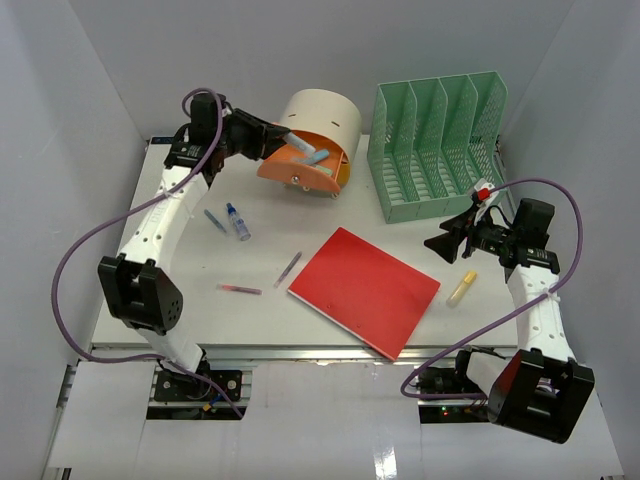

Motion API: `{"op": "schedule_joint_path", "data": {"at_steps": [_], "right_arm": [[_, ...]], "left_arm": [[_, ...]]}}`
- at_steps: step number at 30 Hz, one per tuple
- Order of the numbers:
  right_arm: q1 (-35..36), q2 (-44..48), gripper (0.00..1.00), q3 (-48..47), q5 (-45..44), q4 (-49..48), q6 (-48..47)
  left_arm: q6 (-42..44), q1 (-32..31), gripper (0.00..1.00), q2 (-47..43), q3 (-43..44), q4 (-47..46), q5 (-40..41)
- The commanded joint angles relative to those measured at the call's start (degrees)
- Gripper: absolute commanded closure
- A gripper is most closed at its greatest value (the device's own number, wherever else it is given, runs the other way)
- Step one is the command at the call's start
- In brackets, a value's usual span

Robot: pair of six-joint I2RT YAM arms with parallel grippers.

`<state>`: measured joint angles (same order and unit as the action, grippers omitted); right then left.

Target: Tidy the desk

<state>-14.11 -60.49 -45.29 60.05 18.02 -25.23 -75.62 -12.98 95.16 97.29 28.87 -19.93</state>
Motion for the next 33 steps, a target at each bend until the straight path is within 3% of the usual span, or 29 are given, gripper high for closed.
{"op": "schedule_joint_path", "data": {"at_steps": [1, 8, 17, 20, 23, 29, 33], "right_arm": [[0.05, 0.72, 0.24, 0.64, 0.24, -1.94, 0.37], [0.03, 0.72, 0.24, 0.64, 0.45, -1.92, -0.08], [0.04, 0.46, 0.24, 0.64, 0.69, -1.68, -0.34], [0.05, 0.33, 0.23, 0.60, 0.53, -1.13, -0.78], [-0.02, 0.09, 0.23, 0.52, 0.15, -0.32, -1.66], [-0.04, 0.01, 0.23, -0.74, -3.44, 3.15, -4.40], [0.05, -1.41, 0.21, -4.80, -16.76, 9.05, -4.79]], "left_arm": [[-7.80, -1.05, 1.00, 6.18, 7.85, -0.22, 5.38], [-9.07, -2.31, 0.97, 10.16, 8.59, -0.13, 7.18], [-6.31, -2.40, 0.43, 11.36, 10.45, -0.22, 5.53], [-4.65, -2.49, 0.31, 11.06, 11.21, -0.15, 5.76], [-3.11, -2.45, 0.25, 10.32, 11.36, -0.43, 6.18], [2.21, -1.77, 0.23, 9.11, 12.60, -2.37, 4.34], [22.26, -0.52, 0.20, 4.06, 12.08, -5.55, 2.79]]}}
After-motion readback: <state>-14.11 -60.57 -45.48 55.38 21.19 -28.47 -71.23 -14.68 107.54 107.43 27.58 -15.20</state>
